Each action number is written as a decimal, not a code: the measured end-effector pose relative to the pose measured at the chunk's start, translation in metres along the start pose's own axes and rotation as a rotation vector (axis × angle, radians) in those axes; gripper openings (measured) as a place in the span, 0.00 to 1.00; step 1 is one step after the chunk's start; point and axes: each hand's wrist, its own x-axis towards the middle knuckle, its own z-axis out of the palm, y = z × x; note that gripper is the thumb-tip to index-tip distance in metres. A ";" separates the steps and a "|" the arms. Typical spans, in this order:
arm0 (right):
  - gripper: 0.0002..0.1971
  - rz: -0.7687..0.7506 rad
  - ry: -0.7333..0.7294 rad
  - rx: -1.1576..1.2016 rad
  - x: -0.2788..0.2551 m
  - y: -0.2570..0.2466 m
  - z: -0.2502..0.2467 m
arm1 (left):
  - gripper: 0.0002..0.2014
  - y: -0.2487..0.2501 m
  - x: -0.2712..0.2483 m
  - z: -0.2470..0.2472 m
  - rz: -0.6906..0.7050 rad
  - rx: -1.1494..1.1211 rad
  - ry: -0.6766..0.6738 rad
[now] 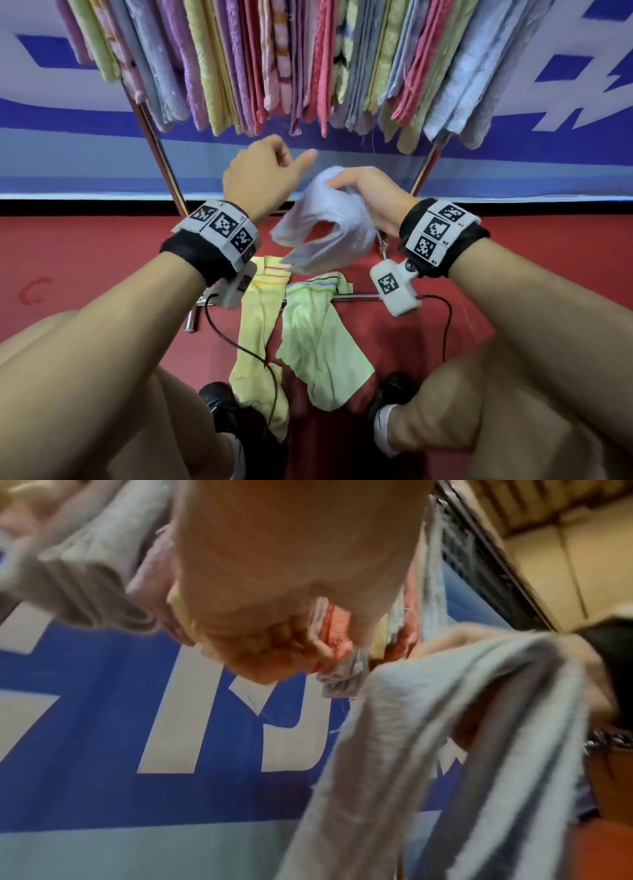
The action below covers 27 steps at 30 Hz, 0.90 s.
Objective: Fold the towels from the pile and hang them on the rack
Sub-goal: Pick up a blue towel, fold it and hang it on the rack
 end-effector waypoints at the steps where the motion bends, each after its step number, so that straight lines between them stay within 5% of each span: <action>1: 0.22 -0.022 -0.064 -0.115 -0.006 -0.011 -0.005 | 0.19 0.006 0.000 0.000 0.105 -0.099 -0.092; 4: 0.15 -0.062 -0.181 -0.374 -0.027 -0.047 -0.025 | 0.16 0.039 0.000 0.005 0.200 -0.495 -0.489; 8: 0.23 -0.132 -0.113 -0.509 -0.056 -0.105 -0.064 | 0.19 0.096 0.010 -0.001 0.096 -0.578 -0.656; 11: 0.04 -0.154 -0.069 -0.590 -0.083 -0.149 -0.101 | 0.18 0.138 0.016 -0.023 0.117 -0.554 -0.728; 14: 0.10 -0.210 -0.006 -0.576 -0.106 -0.192 -0.137 | 0.12 0.188 0.020 -0.048 0.174 -0.650 -0.713; 16: 0.10 -0.253 0.013 -0.552 -0.120 -0.219 -0.155 | 0.21 0.225 0.023 -0.065 0.230 -0.669 -0.662; 21: 0.11 -0.358 0.133 -0.361 -0.144 -0.277 -0.188 | 0.13 0.322 0.046 -0.109 0.361 -0.641 -0.343; 24: 0.26 -0.446 0.267 -0.241 -0.138 -0.308 -0.215 | 0.19 0.373 0.073 -0.126 0.353 -0.545 -0.158; 27: 0.11 -0.583 0.405 -0.224 -0.127 -0.344 -0.234 | 0.16 0.406 0.107 -0.135 0.337 -0.428 -0.031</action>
